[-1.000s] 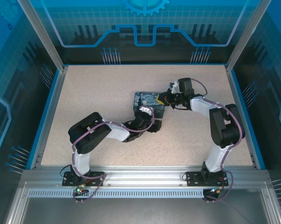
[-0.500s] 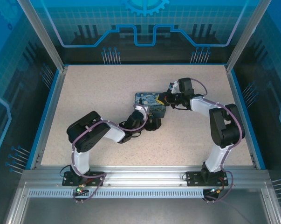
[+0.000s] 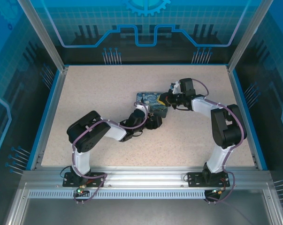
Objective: Unlock the padlock with the key
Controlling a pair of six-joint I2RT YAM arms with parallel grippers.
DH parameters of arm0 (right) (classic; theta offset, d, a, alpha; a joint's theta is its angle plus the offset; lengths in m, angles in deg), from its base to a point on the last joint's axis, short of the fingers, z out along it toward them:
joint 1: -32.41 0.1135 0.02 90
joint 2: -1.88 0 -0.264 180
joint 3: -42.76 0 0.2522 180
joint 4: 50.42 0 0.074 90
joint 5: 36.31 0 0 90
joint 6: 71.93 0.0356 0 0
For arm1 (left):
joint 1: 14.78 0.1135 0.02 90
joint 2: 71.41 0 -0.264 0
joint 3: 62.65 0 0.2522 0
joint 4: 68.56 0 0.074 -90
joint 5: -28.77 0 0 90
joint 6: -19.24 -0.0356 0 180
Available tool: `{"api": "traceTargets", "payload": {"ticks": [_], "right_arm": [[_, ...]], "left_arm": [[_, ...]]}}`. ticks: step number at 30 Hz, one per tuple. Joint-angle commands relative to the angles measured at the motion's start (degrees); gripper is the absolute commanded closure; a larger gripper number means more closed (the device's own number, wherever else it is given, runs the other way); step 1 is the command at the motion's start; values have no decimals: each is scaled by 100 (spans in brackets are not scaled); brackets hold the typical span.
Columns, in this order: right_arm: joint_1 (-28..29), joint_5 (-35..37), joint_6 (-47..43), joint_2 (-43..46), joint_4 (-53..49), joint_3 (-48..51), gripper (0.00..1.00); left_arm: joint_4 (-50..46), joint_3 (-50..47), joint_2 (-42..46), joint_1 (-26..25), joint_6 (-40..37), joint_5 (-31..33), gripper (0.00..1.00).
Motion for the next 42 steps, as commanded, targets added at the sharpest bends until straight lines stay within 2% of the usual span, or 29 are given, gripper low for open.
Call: {"api": "traceTargets", "payload": {"ticks": [1,6,8,16,23,26,33,42], "right_arm": [[76,18,-38,-123,-89,-83,100],[111,21,-2,-165,-43,-83,100],[124,26,2,-190,-39,-83,100],[141,42,-18,-278,-31,-66,100],[143,61,-14,-330,-30,-74,100],[139,71,-4,-339,-30,-98,100],[141,76,27,-344,-32,-90,100],[143,68,34,-328,-11,-65,100]], "left_arm": [[-882,352,-13,-84,-552,414,17],[-1623,848,-218,-247,-895,973,15],[-1645,948,-325,-268,-932,951,15],[-162,488,-344,-176,-427,111,19],[393,291,-302,-7,48,-29,21],[483,236,-327,54,238,46,25],[445,299,-475,79,321,78,41],[69,385,-637,69,326,358,49]]}}
